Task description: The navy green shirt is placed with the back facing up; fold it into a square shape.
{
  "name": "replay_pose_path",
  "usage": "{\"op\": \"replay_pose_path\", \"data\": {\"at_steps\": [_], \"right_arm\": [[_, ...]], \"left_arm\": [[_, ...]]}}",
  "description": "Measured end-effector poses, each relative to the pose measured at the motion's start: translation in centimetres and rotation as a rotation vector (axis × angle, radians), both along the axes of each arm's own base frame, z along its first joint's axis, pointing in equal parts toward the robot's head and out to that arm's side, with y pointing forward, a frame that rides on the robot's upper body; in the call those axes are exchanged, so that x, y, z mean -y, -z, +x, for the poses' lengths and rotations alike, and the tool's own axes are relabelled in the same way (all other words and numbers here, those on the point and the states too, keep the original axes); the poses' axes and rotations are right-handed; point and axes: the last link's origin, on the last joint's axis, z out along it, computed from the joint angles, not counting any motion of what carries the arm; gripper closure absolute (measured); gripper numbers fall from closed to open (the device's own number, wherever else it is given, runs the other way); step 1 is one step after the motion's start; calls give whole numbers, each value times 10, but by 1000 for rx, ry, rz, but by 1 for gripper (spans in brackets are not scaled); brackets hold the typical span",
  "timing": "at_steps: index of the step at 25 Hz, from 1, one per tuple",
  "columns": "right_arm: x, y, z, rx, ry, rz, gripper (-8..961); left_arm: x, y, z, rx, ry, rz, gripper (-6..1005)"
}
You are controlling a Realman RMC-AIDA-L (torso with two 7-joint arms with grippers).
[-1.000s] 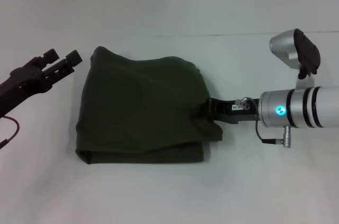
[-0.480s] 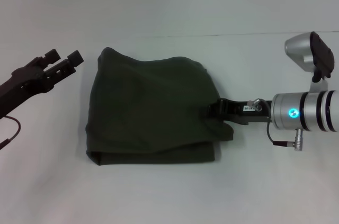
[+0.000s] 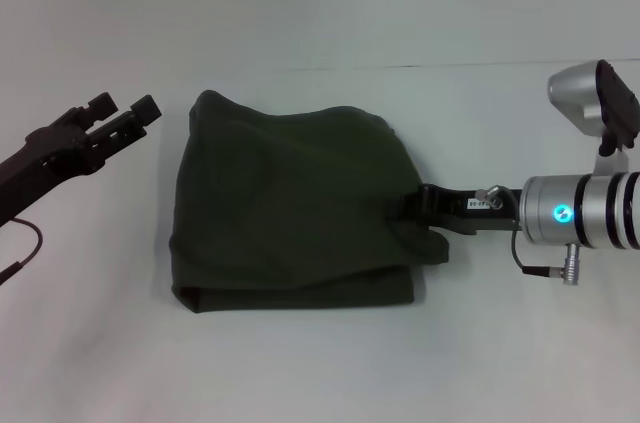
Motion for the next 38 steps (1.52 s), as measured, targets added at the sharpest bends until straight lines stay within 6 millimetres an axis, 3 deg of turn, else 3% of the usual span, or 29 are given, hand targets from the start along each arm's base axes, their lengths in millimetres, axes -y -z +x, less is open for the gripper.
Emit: {"op": "replay_pose_path", "data": {"at_steps": [12,17,22,27,29,33,38], "right_arm": [[8,-20,12,-37,-44,33,822],[11,-38,32,-10,-15,67,647],[12,-79,54,-10,17,169,445],[17,-116,49,-98,-104,286,225],[22,-120,43,-131,-180,313,134],[34,-119,30,-154,-368,340,71],[51,-104,15,-132,-616,314,7]], "left_arm": [[-3,-2,2,1,7,4,90],[-5,-2,4,-2,13,10,90],[-9,-2,6,-3,9,11,91],[-8,0,11,27,19,-6,90],[-7,0,15,46,35,-17,91],[0,0,28,73,136,-54,91],[15,3,45,42,314,-138,92]]}}
